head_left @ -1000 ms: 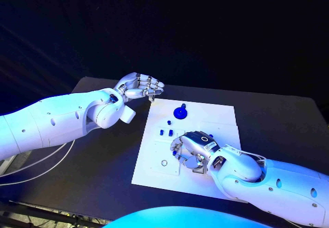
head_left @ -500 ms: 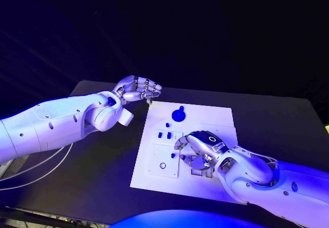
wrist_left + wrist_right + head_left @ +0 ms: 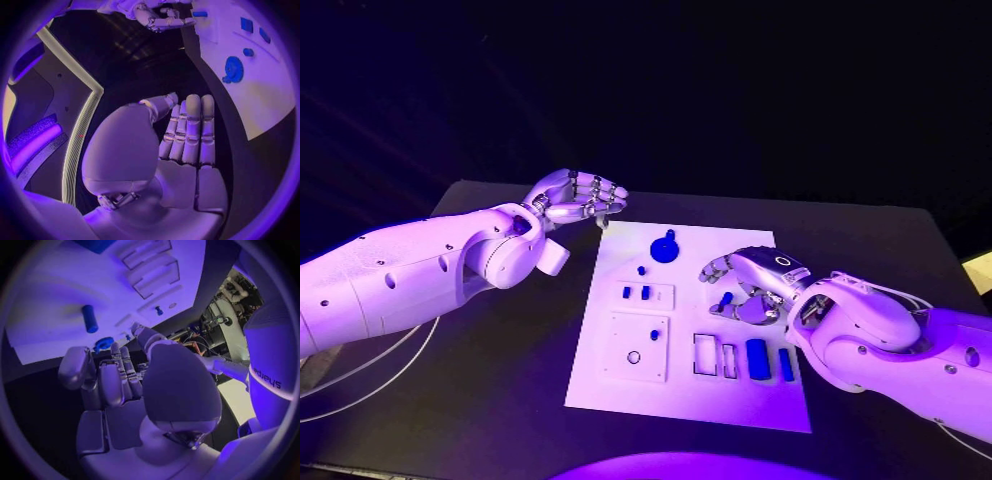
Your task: Assemble the parts on the task board
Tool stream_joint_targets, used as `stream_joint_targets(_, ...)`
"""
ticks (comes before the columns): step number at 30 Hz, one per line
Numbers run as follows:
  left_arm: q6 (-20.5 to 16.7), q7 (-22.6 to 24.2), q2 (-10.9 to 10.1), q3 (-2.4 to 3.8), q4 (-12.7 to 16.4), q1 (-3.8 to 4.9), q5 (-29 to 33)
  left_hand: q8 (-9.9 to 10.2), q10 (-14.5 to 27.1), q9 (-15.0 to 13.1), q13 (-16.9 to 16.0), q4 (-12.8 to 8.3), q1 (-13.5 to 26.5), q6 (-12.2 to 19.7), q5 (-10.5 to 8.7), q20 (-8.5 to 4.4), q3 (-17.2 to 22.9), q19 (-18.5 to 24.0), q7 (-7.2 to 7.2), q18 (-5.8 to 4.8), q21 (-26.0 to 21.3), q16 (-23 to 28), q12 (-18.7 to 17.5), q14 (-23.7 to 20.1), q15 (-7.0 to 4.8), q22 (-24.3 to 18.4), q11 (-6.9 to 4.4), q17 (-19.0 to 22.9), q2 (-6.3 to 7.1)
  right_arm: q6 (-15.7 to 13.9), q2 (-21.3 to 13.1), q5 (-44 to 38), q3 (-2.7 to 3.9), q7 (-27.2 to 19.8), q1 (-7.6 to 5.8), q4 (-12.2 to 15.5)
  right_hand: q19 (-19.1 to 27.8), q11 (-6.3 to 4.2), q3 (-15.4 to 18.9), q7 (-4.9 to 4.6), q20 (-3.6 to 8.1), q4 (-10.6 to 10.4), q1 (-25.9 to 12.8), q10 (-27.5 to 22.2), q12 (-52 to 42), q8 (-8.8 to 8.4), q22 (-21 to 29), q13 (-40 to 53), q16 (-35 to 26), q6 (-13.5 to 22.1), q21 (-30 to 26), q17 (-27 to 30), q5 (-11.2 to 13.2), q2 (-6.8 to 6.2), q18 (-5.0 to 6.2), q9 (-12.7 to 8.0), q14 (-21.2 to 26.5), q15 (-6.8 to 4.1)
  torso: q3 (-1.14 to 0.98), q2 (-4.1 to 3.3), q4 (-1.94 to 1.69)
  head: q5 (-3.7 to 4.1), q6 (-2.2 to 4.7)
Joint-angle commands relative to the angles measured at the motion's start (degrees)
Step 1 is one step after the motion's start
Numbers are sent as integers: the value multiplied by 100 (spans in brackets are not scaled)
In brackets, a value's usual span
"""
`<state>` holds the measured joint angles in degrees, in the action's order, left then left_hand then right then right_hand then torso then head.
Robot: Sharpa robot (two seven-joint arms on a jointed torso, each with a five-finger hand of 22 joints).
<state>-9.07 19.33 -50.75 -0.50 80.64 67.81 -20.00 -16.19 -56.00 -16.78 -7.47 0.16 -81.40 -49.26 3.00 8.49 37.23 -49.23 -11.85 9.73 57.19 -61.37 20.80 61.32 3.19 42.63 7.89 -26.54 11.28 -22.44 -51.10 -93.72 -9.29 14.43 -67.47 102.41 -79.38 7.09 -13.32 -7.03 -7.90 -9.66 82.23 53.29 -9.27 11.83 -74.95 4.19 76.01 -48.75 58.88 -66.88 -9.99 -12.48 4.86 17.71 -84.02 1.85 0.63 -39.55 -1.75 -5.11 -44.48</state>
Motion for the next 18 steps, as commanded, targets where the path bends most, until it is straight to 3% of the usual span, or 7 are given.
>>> stream_joint_targets(1, 101, 54, 6, 3, 7, 3, 40, 39, 36, 3, 9, -22, 17, 21, 33, 21, -25, -31, -16, 88, -1, 33, 11, 2, 6, -5, 7, 6, -59, 592, -54, 50, -3, 91, -27, -74, 22, 7, 310, -5, 5, -342, 242, -127, -136, -47, -678, -20, -18, 73, -57, 32, 5, -22, 62, -19, -34, 32, -2, -6, -2, 43, 26)
stream_joint_targets(3, 103, 52, 4, 2, 7, 3, 41, 39, 36, 3, 9, -22, 17, 21, 33, 21, -25, -31, -16, 88, -1, 33, 11, 2, 6, -5, 7, 6, -59, 696, -78, 60, -4, 89, -40, -125, 19, 10, 478, 13, 3, -648, 404, -203, -237, -79, -672, -26, -19, 114, -97, 55, 53, -75, 65, -27, -28, 35, -4, -10, -1, 46, 26)
stream_joint_targets(11, 118, 48, 4, 1, 10, 3, 41, 39, 36, 3, 9, -22, 17, 21, 33, 21, -25, -31, -16, 88, -1, 33, 11, 2, 6, -5, 7, 6, -59, 930, -68, 74, -8, 70, -41, -264, -9, -2, 494, 6, 8, -699, 477, -181, -311, -74, -686, -19, 2, 93, -51, 34, 88, -39, 57, -22, -41, 27, -9, -9, -6, 46, 25)
stream_joint_targets(18, 119, 45, -5, 1, 14, 3, 41, 39, 36, 3, 9, -22, 17, 21, 33, 21, -25, -31, -16, 88, -1, 33, 11, 2, 6, -5, 7, 6, -59, 861, -6, 80, -12, 49, -31, -301, -135, -87, 247, -45, 68, -673, 619, 93, -549, 6, -757, -10, 16, -141, 180, 29, 121, 146, 20, 3, -69, -45, -10, -13, -8, 43, 28)
